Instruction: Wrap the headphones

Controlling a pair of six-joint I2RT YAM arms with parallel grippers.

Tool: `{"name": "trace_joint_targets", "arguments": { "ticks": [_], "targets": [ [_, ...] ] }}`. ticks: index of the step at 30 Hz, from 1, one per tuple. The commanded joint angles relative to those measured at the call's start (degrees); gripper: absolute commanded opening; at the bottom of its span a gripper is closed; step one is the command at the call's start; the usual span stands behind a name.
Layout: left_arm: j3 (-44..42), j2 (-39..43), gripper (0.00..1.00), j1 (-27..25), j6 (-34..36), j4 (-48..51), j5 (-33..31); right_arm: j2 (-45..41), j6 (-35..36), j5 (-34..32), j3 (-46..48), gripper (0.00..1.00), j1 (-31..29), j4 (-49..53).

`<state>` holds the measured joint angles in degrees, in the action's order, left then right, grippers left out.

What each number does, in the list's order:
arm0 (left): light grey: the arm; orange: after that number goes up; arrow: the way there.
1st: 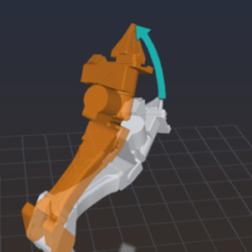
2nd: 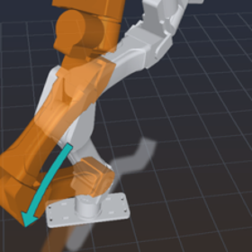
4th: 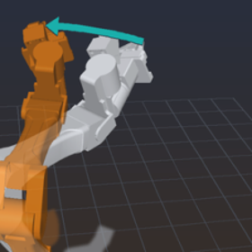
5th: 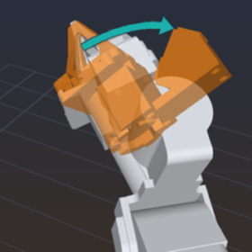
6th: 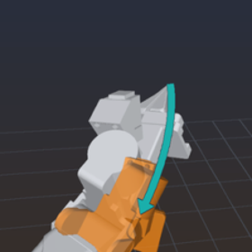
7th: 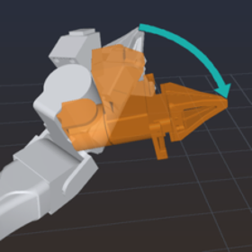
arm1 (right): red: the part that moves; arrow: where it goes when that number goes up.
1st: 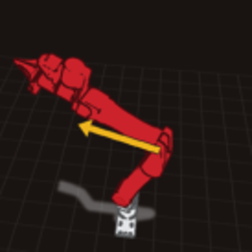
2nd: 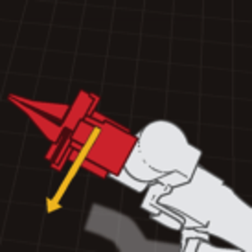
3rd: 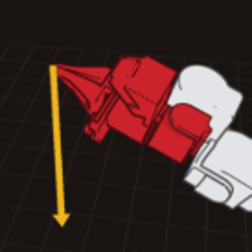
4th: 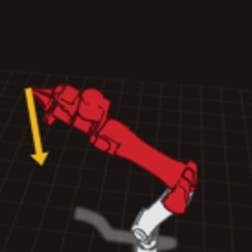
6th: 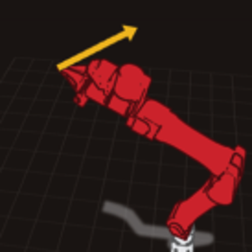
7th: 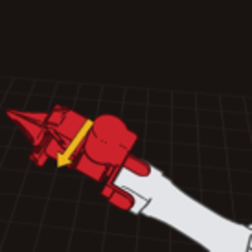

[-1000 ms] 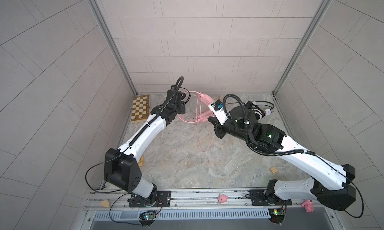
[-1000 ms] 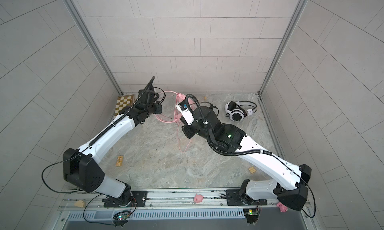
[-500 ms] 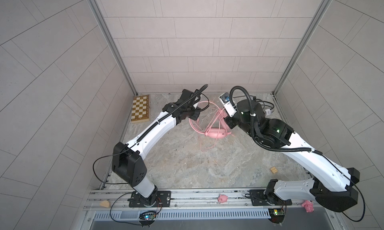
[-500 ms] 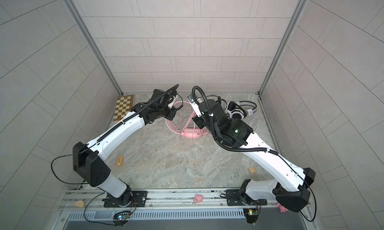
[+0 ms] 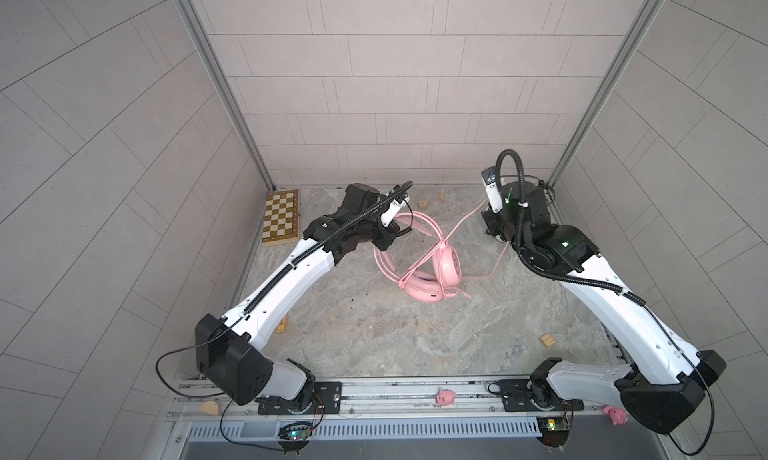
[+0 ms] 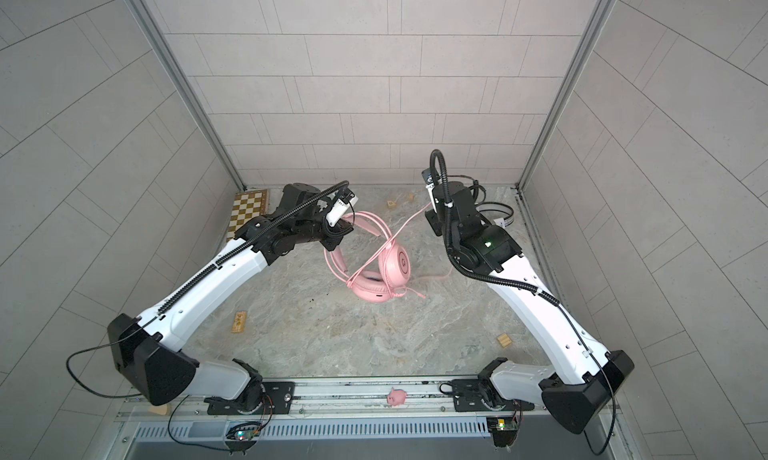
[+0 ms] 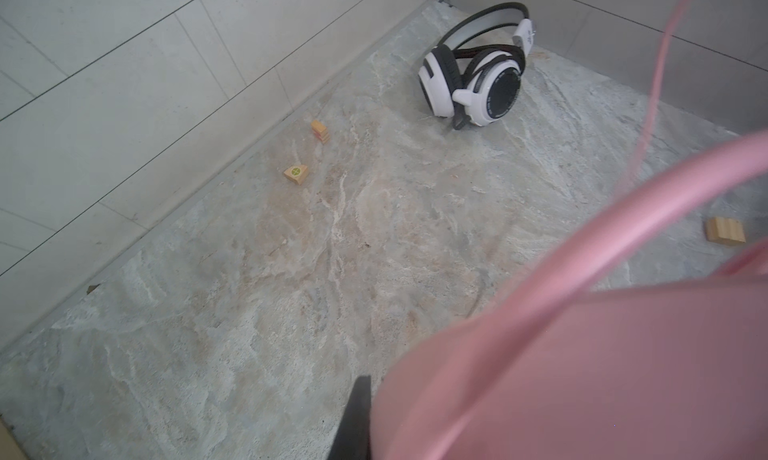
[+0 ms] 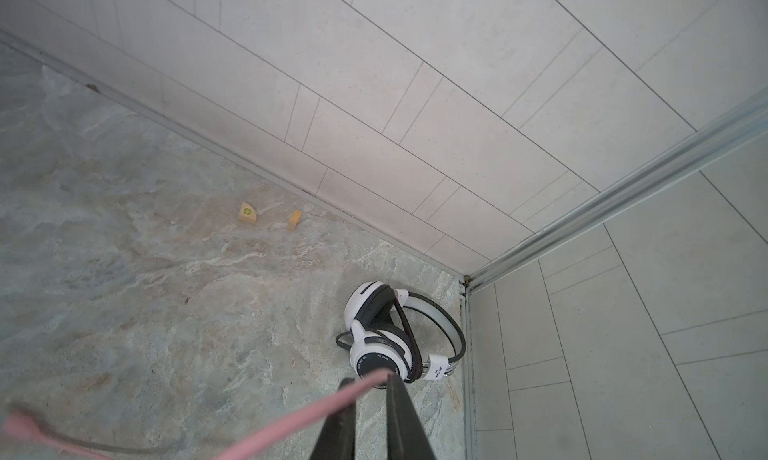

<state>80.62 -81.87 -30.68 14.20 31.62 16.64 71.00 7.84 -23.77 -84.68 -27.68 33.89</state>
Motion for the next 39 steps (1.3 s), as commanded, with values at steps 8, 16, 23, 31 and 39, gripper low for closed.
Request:
{"name": "trace_joint_targets", "arguments": {
  "ticks": [8,16,23,31,39],
  "targets": [
    [1.7,-1.0,0.00,0.1,1.3,-0.1,14.0,7.9,-5.0,11.3,-5.3,0.11,4.2,-5.3],
    [2.4,-2.0,0.00,0.3,-0.6,-0.6,17.2,7.4,-9.1,16.9,3.5,0.12,5.8,-8.0],
    [2.7,-2.9,0.00,2.9,-6.5,-4.3,25.0,1.2,-15.9,24.1,18.5,0.18,11.8,-10.5],
    [-0.6,-4.7,0.00,10.2,-23.9,-18.6,33.1,-4.9,-27.9,34.7,42.0,0.36,11.8,-20.3],
    [-5.0,-6.4,0.00,14.7,-40.5,-35.3,37.6,-7.9,-26.2,40.9,54.5,0.55,8.0,-35.9]
  ]
}}
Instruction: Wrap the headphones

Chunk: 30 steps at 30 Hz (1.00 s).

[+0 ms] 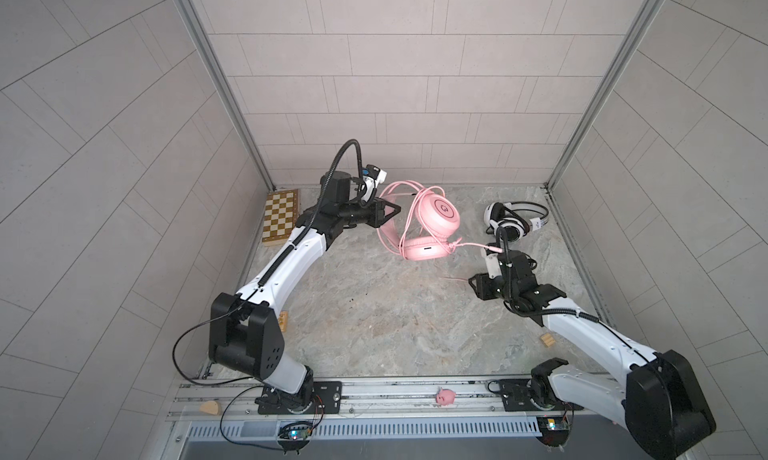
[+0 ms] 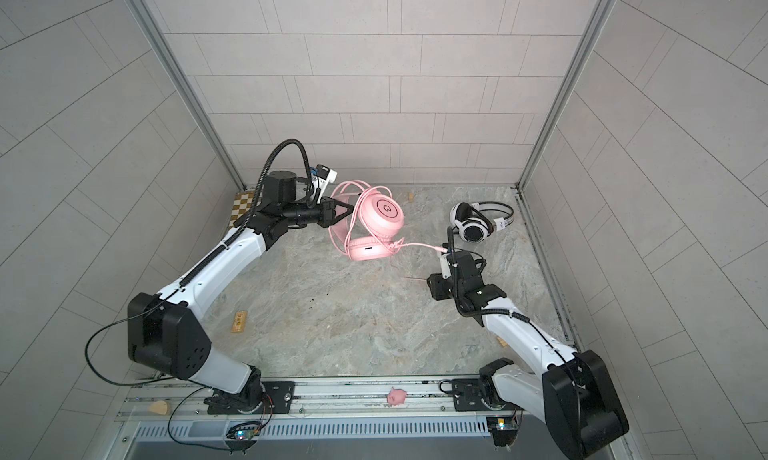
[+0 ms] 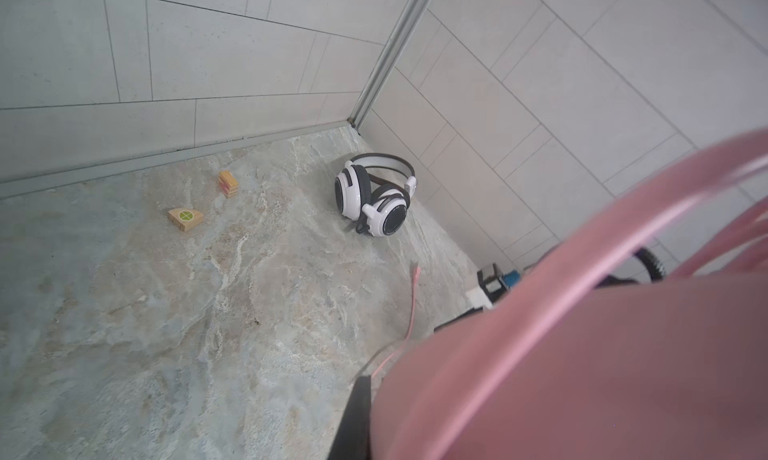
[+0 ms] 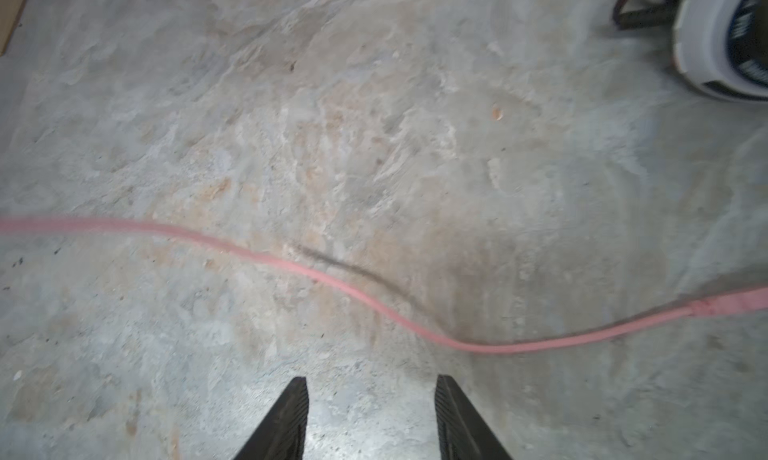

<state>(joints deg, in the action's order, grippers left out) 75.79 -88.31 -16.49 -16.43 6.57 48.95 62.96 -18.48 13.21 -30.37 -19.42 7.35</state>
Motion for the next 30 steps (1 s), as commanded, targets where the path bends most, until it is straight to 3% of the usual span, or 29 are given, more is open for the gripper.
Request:
{"name": "trace_joint_targets", "arguments": {
  "ticks": [1,3,6,9,11,14,18,23,30],
  "targets": [
    [-0.1,-0.2,0.00,0.8,-10.3,-10.5,5.6,0.7,0.0,6.4,0.6,0.57,-0.4,-11.5],
    [0.3,-0.5,0.00,1.0,-10.6,-10.4,5.8,2.1,-0.2,9.9,2.1,0.63,-1.5,-16.4],
    [0.4,-0.6,0.00,1.1,-11.1,-10.2,5.3,3.7,0.0,9.5,3.9,0.65,-4.6,-22.9],
    [1.9,-1.4,0.00,1.2,-10.4,-5.9,4.0,4.0,-0.5,4.2,7.8,0.65,-8.8,-33.5],
    [3.6,-2.3,0.00,1.2,-9.7,-2.6,3.8,4.2,1.0,-3.6,9.6,0.68,-12.6,-38.3],
    [3.6,-2.4,0.00,1.4,-10.4,-3.1,4.2,8.8,1.8,-8.6,9.1,0.70,-12.5,-42.9],
    [3.2,-1.3,0.00,1.5,-9.2,-2.4,2.7,16.9,2.7,-3.9,2.4,0.71,-9.4,-41.8],
    [3.5,-1.2,0.00,1.6,-9.6,-2.1,2.3,26.0,1.9,1.8,-2.2,0.72,-7.1,-48.0],
    [4.0,-1.0,0.00,1.9,-9.0,-0.7,1.7,38.1,2.1,2.2,-11.0,0.74,-5.9,-50.3]
  ]
}}
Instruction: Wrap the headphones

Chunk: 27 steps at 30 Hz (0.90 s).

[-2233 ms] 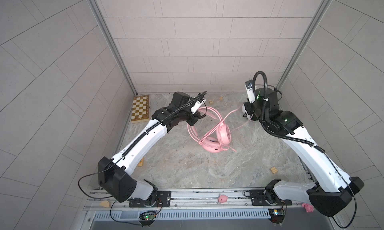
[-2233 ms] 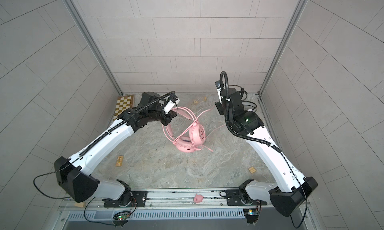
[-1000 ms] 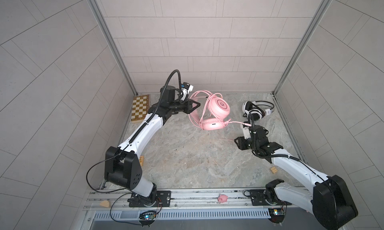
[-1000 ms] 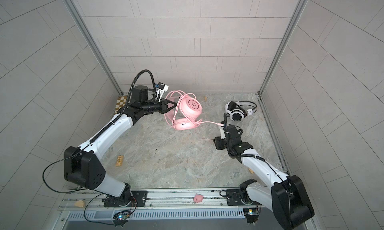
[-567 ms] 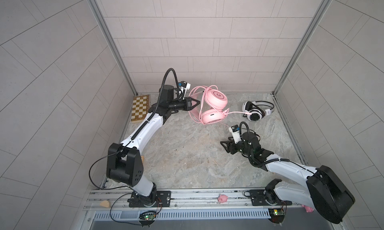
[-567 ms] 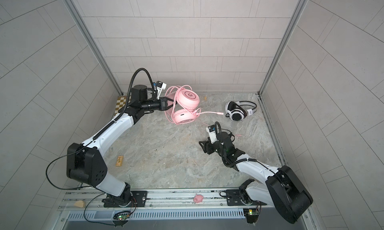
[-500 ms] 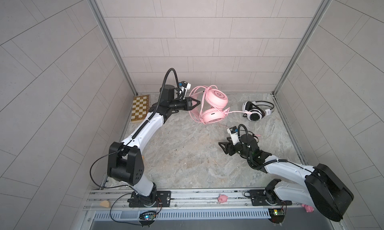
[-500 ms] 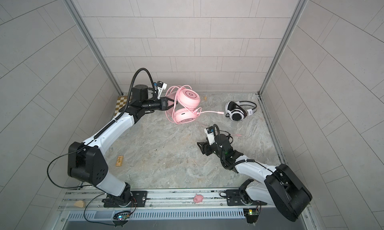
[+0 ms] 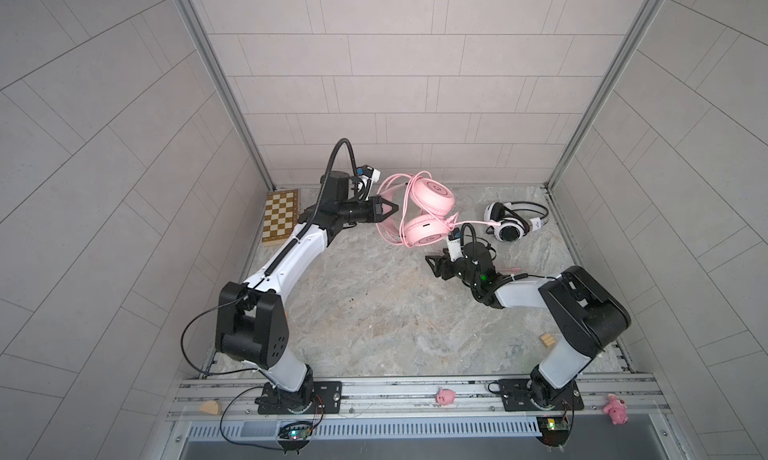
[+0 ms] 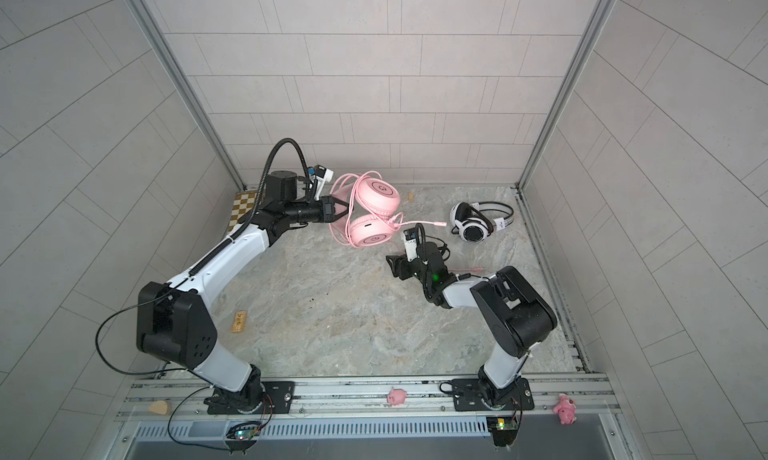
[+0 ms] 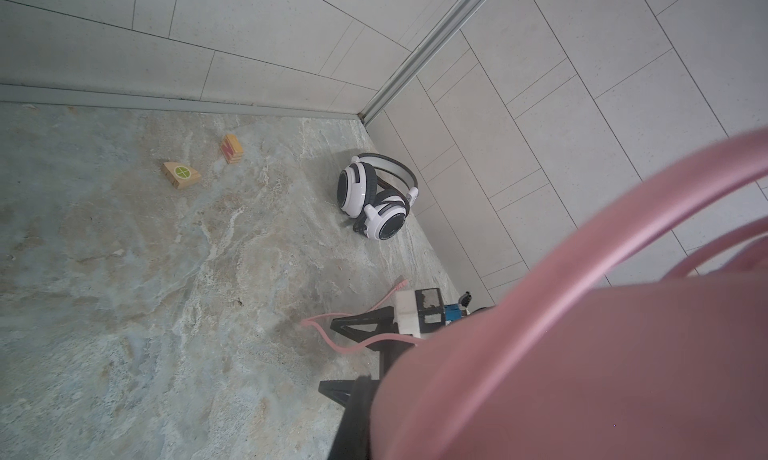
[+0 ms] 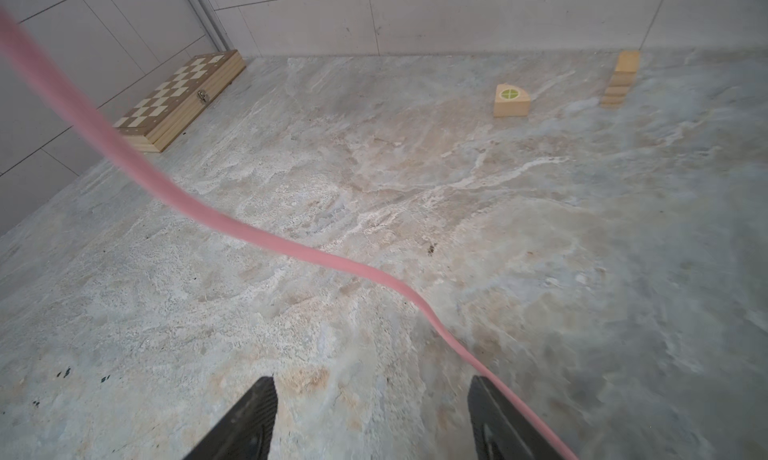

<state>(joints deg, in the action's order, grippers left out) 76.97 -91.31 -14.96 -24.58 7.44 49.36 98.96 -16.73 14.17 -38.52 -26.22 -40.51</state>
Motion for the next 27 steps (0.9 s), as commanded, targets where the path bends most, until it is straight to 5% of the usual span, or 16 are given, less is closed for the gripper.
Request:
{"name": "trace_joint_targets", "arguments": {
  "ticks": [1,10,21,27],
  "targets": [
    [2.9,1.9,0.00,0.4,-0.7,-1.5,1.2,3.3,0.6,1.5,-4.2,0.74,0.9,-1.9],
    [2.8,1.8,0.00,0.6,-1.9,-2.6,2.2,9.7,0.4,4.1,-12.0,0.71,3.8,0.8],
    [0.9,1.4,0.00,1.5,-6.4,-8.7,3.8,13.5,-5.0,13.5,-11.4,0.17,2.9,-3.5],
    [0.1,1.5,0.00,2.4,-8.3,-10.4,2.8,8.5,-7.7,13.4,-3.9,0.06,1.0,-5.7]
  ]
}}
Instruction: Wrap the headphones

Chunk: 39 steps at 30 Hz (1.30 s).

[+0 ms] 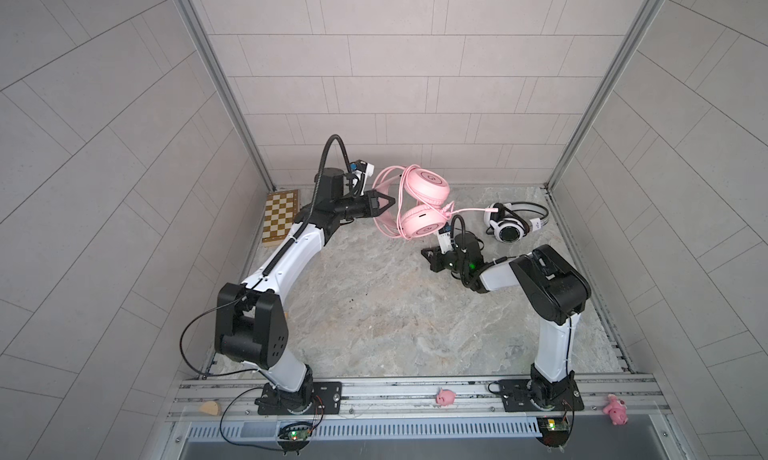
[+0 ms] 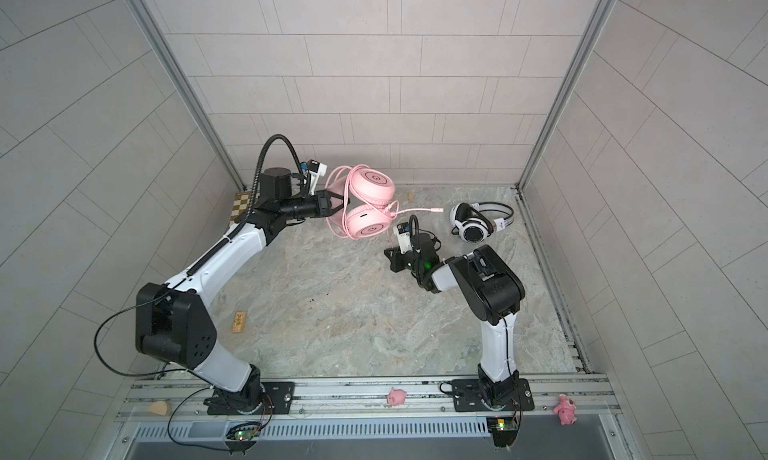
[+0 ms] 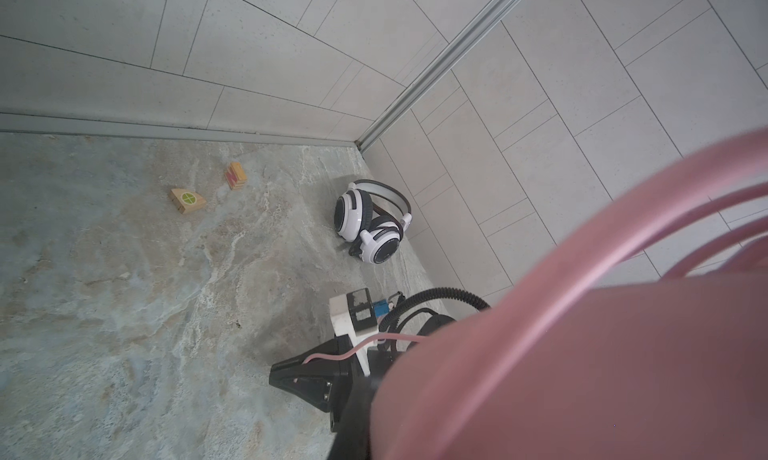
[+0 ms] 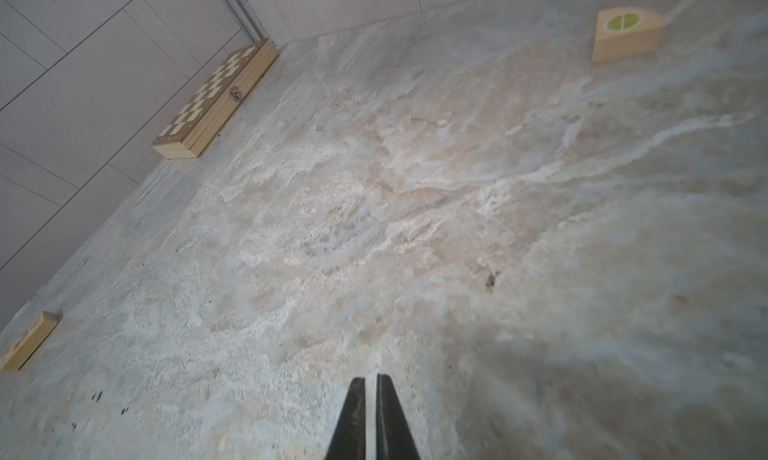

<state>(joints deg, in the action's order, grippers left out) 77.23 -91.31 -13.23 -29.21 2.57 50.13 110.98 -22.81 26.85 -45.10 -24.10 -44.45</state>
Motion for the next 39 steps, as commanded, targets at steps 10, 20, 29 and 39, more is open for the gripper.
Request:
{"name": "trace_joint_targets", "arguments": {
  "ticks": [10,20,29,39],
  "targets": [
    [-4.9,4.9,0.00,2.4,-7.2,-13.5,-2.4,-13.9,4.1,-7.5,7.8,0.05,-14.1,13.0],
    [-7.8,8.9,0.00,4.4,-6.0,-9.1,-17.8,-25.3,7.7,-18.5,9.0,0.05,-24.5,30.2],
    [-9.4,10.4,0.00,5.1,-7.6,-5.7,-29.8,-31.4,6.4,-19.4,9.3,0.05,-30.7,34.0],
    [-11.2,10.6,0.00,6.2,-7.9,-5.1,-36.1,-35.9,7.0,-21.4,6.5,0.04,-37.8,44.4]
  ]
}}
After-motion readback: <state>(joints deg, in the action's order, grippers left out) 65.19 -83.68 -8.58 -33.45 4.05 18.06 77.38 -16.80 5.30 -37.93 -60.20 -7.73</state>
